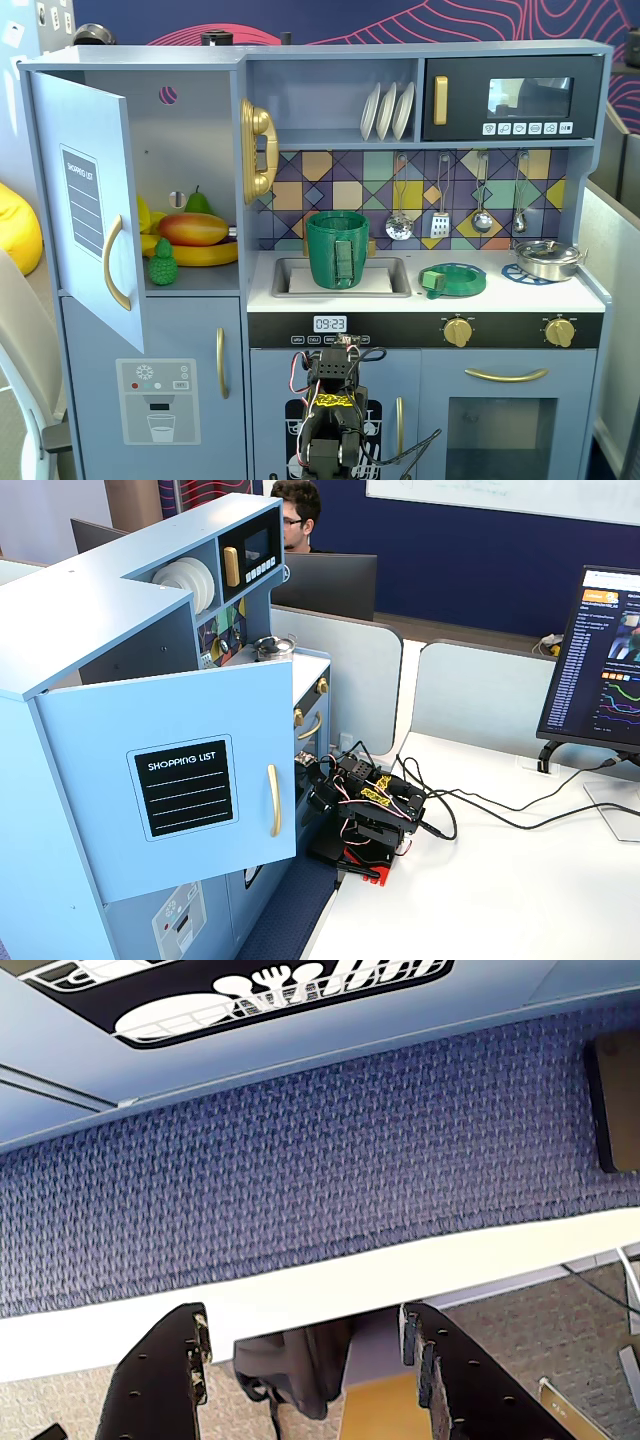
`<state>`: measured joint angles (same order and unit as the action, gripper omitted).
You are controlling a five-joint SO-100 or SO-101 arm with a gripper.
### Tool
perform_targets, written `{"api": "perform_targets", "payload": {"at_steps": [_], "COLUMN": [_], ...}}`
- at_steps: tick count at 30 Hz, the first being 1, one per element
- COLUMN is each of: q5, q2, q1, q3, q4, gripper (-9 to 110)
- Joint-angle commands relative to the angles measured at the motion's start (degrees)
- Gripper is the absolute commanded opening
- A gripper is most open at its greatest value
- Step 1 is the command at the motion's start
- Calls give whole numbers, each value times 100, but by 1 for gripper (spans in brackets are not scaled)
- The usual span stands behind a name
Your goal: Pick up the green pineapple from the left cabinet and place it in the green recipient
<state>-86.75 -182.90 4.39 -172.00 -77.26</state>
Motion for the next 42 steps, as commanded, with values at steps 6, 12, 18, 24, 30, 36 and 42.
{"api": "perform_targets", "payload": {"at_steps": [6,12,18,24,30,36,42], "q5": [158,9,554,1090,334,-264,-791], "q2": [97,70,97,97,563,1767,3076], "q1": [272,272,-1116,-2654,-3858,-4685,-5071], "q3": [18,18,35,185,598,1925,3261], "q4": [-1002,-1046,-554,2435,5502,5880,6390], "gripper": [0,0,0,0,0,0,0]}}
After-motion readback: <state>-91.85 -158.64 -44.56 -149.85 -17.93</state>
